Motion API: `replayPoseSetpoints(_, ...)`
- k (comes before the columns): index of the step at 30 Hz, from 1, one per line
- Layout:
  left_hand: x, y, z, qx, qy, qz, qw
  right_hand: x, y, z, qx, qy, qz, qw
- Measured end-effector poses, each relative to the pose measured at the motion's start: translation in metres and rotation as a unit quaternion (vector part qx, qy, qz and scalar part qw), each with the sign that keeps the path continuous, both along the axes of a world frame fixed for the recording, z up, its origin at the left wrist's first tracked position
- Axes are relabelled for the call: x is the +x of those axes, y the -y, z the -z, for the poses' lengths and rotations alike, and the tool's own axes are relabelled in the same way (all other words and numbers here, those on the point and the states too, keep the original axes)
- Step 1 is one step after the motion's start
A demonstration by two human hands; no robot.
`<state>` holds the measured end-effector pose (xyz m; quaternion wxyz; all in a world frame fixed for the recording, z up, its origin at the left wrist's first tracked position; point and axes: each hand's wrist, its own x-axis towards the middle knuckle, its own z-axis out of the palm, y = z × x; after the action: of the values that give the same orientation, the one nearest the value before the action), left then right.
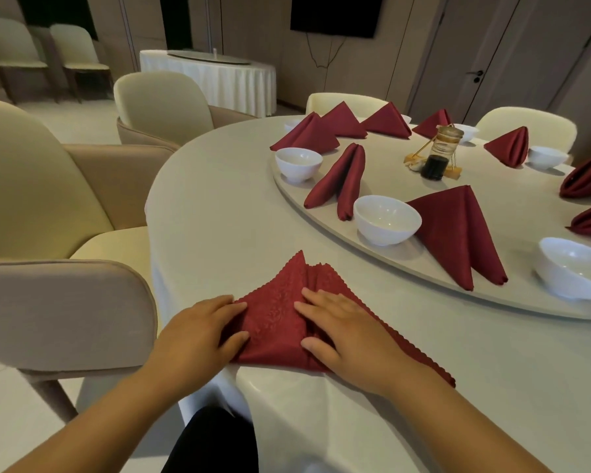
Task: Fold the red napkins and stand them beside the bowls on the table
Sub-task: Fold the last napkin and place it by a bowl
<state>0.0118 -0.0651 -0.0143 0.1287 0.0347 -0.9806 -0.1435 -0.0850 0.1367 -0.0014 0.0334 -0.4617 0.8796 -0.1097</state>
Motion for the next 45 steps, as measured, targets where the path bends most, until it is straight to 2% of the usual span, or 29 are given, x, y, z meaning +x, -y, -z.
replayPoseSetpoints(3,0.007,0.016,-0.007,0.127,0.006,-0.148,0.981,0.000,0.005,0.008,0.027,0.026,0.013,0.999)
replayPoseSetpoints(6,0.020,0.033,-0.010,0.186,0.053,-0.212,0.958,0.001,0.004,0.011,0.019,0.031,0.018,0.999)
replayPoseSetpoints(9,0.028,0.035,-0.006,0.321,0.098,-0.213,0.918,0.002,0.003,0.014,0.008,0.027,0.013,1.000)
replayPoseSetpoints(11,0.029,0.029,-0.005,0.397,0.086,-0.203,0.891,0.001,0.002,0.016,0.006,0.024,0.009,1.000)
replayPoseSetpoints(16,0.023,0.020,-0.008,0.515,0.018,-0.212,0.830,-0.001,0.002,0.019,0.010,0.028,0.007,1.000)
replayPoseSetpoints(20,0.016,0.016,-0.020,0.555,-0.032,-0.203,0.806,0.000,0.002,0.017,0.015,0.035,0.007,0.999)
replayPoseSetpoints(23,0.008,0.004,-0.038,0.560,-0.072,-0.156,0.811,0.002,0.002,0.012,-0.006,0.057,-0.001,0.998)
replayPoseSetpoints(26,-0.002,-0.009,-0.060,0.564,-0.097,-0.111,0.812,0.000,-0.006,0.001,-0.087,0.139,0.017,0.986)
replayPoseSetpoints(28,-0.010,-0.019,-0.073,0.556,-0.103,-0.082,0.821,-0.005,-0.016,-0.007,-0.119,0.160,0.030,0.979)
replayPoseSetpoints(31,-0.021,-0.036,-0.087,0.537,-0.096,-0.039,0.837,-0.011,-0.037,-0.016,-0.117,0.134,0.048,0.983)
replayPoseSetpoints(37,-0.048,-0.085,-0.092,0.494,-0.041,0.027,0.868,-0.010,-0.080,0.005,-0.030,0.074,0.133,0.988)
replayPoseSetpoints(41,-0.063,-0.122,-0.073,0.418,0.015,0.071,0.906,-0.008,-0.082,0.016,-0.088,0.096,0.186,0.974)
replayPoseSetpoints(45,-0.074,-0.151,-0.047,0.351,0.062,0.139,0.924,-0.007,-0.092,0.018,-0.222,0.164,0.214,0.937)
